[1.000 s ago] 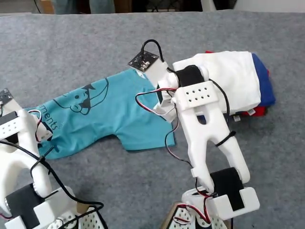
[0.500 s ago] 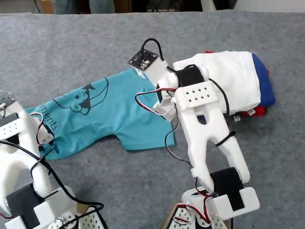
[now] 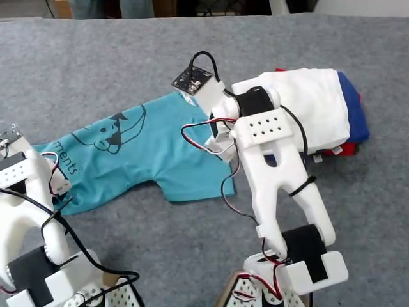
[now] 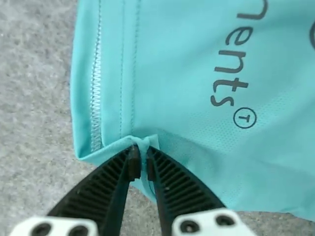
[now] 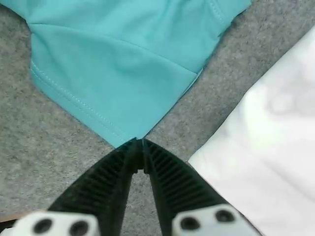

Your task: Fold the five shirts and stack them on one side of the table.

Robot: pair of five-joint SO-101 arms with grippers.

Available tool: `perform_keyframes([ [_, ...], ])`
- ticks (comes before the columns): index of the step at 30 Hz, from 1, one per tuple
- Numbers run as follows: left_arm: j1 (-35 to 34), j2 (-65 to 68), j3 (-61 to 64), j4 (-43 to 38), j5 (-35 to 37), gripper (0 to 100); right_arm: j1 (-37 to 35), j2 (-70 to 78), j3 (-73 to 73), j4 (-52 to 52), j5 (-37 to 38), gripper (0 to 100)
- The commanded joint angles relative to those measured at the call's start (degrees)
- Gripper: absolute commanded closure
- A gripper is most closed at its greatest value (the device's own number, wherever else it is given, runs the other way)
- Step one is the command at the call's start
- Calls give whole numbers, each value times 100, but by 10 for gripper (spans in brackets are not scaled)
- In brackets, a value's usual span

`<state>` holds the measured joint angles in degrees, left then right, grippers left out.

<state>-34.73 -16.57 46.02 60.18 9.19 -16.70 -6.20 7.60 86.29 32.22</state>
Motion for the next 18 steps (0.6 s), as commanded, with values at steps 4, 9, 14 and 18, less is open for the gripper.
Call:
perform_keyframes([
  [4,-48,-97,-251,105,-26,969,70,-277,-22,44,-9,984],
  [9,-92,-105,-769,492,-35,970,26,-268,-453,1116,-334,983],
  [14,-92,-105,-1209,765,-9,970,26,-277,-321,1459,-1670,983],
  [18,-92,-105,-1393,800,-9,970,18,-277,295,1459,-2620,982],
])
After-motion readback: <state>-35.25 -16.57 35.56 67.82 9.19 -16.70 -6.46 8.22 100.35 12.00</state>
